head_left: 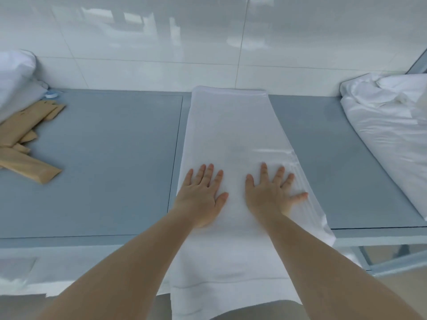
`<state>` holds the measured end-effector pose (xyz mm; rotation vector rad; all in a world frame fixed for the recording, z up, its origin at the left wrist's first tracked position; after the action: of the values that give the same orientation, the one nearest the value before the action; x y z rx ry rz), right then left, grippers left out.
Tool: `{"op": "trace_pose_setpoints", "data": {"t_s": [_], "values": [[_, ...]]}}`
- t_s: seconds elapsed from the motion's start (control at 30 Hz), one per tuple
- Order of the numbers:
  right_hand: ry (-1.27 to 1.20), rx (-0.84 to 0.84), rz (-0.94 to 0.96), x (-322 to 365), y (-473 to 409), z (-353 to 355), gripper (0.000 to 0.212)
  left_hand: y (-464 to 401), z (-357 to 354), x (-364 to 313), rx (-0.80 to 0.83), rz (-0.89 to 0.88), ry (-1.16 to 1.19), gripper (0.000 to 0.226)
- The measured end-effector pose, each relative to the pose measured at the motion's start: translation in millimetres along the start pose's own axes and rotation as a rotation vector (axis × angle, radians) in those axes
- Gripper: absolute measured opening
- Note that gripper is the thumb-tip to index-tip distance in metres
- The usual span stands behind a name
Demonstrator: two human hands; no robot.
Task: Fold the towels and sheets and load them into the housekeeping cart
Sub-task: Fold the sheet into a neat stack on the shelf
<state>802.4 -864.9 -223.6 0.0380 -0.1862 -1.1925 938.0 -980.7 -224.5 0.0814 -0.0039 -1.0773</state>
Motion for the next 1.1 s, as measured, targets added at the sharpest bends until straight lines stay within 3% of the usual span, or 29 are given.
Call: {"op": "trace_pose_setpoints", "data": {"t_s": [0.1,0.27,0.43,0.5,0.63,0.83,1.1], "values": [[-0.022,0.006,0.12,-4.2,7.7,6.6,0.058,31.6,-2.7,-12.4,-0.012,0.033,0.023,0.065],[0.038,-0.024,0.552,-11.6,66.1,1.2,0.055,76.6,2.5,-24.9,-0.117,0.067,0.072,0.057],[0.081,-0.013,0.597,-36.2,94.0,-5.2,0.056,140.2,7.7,-29.8,-0.482,0.029,0.195,0.039],[0.089,0.007,0.595,-40.9,98.0,-6.6,0.055,162.0,3.1,-26.8,-0.561,0.09,0.229,0.04],[0.08,0.029,0.594,-42.7,101.3,-8.0,0.053,185.3,-9.9,-16.9,-0.504,0.351,0.519,0.048],[0.077,0.014,0.591,-45.0,100.7,-11.1,0.054,178.9,-22.9,-13.5,-0.325,0.435,1.08,0.058],[0.09,0.095,0.635,-39.1,113.8,-2.0,0.053,193.5,-19.3,-13.6,-0.259,0.424,1.096,0.058]]}}
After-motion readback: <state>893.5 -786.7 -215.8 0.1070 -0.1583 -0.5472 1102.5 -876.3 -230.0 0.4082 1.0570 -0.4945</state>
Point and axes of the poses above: each hand's wrist, its own y-axis away from the middle knuckle, its own z-axis out of the back of the hand, x = y × z, the point moved 4 cm from there along -y, towards the middle knuckle, and after that the axes turned 2 degrees about -x, right-handed, at the moved point
